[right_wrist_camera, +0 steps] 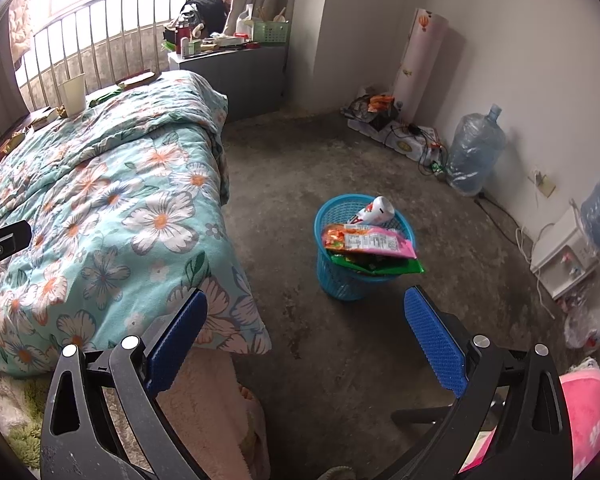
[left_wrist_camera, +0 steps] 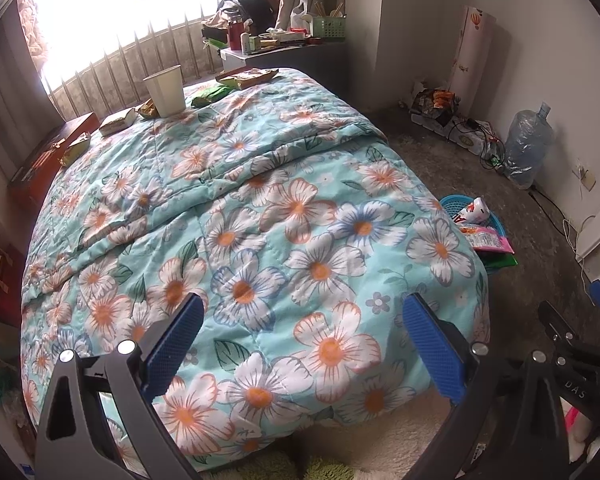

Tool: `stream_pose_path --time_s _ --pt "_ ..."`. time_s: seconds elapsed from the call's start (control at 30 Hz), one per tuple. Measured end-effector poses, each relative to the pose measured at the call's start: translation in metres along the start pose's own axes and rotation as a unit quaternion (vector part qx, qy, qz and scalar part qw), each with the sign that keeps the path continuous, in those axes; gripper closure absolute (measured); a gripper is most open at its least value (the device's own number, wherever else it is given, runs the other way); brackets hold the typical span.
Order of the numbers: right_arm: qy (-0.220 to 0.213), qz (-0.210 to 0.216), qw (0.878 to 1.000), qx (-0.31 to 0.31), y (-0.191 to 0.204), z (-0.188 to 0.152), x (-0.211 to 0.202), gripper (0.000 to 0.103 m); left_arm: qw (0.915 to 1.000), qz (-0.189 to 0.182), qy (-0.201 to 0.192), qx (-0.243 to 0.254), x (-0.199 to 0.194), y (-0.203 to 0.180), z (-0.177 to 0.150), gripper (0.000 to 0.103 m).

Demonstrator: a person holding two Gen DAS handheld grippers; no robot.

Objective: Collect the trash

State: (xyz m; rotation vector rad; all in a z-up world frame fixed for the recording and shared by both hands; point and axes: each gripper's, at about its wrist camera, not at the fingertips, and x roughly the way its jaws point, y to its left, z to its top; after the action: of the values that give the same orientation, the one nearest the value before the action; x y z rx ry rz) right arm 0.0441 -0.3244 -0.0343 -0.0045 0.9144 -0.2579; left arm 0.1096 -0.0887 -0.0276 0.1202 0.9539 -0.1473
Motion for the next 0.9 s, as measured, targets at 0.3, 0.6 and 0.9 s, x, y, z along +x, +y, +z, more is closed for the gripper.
stream_pose_path --time_s 0.3,0.6,0.9 --pt "0.002 0.003 1.0 0.003 -0.0005 0.0002 -0.0008 0.008 1.0 0.0 0.0 0.0 0.0003 0.0001 -0.0004 0.006" --pt "0.003 0.004 1.0 0.006 -0.0009 0.0013 -0.0028 0.008 1.0 0.0 0.0 0.0 0.0007 0.0005 -0.0002 0.006" --pt "0.004 0.002 1.0 0.006 0.0 -0.0005 -0.0022 0.008 1.0 -0.002 0.003 -0.002 0.0033 0.0009 -0.0025 0.006"
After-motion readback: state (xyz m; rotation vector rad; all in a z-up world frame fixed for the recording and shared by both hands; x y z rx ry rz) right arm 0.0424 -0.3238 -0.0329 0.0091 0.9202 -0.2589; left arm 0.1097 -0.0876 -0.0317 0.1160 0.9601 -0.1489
